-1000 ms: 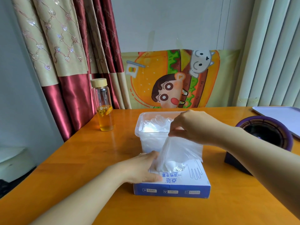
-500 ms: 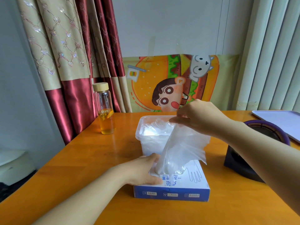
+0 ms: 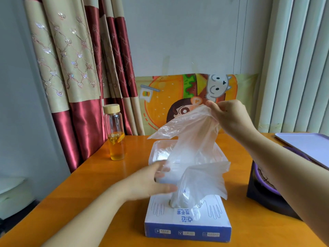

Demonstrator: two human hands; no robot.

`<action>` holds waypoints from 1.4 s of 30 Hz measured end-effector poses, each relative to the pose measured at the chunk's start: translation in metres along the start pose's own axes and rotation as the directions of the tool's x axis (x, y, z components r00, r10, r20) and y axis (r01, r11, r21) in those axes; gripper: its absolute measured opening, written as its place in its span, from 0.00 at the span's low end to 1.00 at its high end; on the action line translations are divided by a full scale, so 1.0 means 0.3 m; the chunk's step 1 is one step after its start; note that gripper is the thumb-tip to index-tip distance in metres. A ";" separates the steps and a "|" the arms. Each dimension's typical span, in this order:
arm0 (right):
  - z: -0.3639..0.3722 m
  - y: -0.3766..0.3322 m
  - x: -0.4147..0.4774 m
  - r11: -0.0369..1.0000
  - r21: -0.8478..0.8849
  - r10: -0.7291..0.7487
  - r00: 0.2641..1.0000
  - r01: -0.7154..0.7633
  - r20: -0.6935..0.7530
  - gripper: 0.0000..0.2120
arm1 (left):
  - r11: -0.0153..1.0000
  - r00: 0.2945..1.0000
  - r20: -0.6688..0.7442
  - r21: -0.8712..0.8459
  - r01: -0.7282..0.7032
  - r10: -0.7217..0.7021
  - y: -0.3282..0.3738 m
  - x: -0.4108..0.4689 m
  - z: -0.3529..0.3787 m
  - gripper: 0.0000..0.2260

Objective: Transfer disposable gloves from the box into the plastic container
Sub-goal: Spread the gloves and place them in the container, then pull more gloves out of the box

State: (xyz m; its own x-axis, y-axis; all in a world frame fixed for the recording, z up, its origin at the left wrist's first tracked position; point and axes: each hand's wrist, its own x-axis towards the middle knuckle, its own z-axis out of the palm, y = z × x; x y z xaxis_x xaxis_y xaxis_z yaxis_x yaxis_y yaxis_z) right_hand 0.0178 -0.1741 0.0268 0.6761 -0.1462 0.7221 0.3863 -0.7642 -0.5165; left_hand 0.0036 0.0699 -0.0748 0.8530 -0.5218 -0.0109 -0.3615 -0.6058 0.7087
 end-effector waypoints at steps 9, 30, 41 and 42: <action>0.065 -0.020 0.011 0.897 0.230 0.311 0.910 -0.377 0.275 0.25 | 0.965 0.878 -0.471 -0.259 -0.047 -0.083 0.244 0.162 -0.104 0.22; 0.173 0.232 0.059 0.994 -0.083 0.102 0.822 -0.067 0.561 0.19 | 0.981 0.986 0.014 -0.097 0.167 -0.167 0.117 0.525 -0.219 0.08; 0.258 0.187 0.044 0.920 -0.129 -0.193 0.714 0.370 0.673 0.10 | 0.999 0.988 0.154 0.040 0.017 -0.023 0.060 0.626 -0.147 0.06; 0.264 0.197 0.043 0.920 -0.158 -0.135 0.670 0.358 0.730 0.11 | 0.998 0.984 0.176 0.059 0.005 -0.015 0.062 0.631 -0.128 0.06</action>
State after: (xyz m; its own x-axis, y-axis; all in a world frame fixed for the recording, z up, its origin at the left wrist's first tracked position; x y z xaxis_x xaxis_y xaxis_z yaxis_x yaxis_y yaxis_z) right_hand 0.0991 -0.1714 -0.0310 0.8589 0.4638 0.2172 0.4982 -0.8550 -0.1440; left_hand 0.1727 -0.0170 -0.0365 0.7786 -0.6104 -0.1459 -0.3791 -0.6427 0.6657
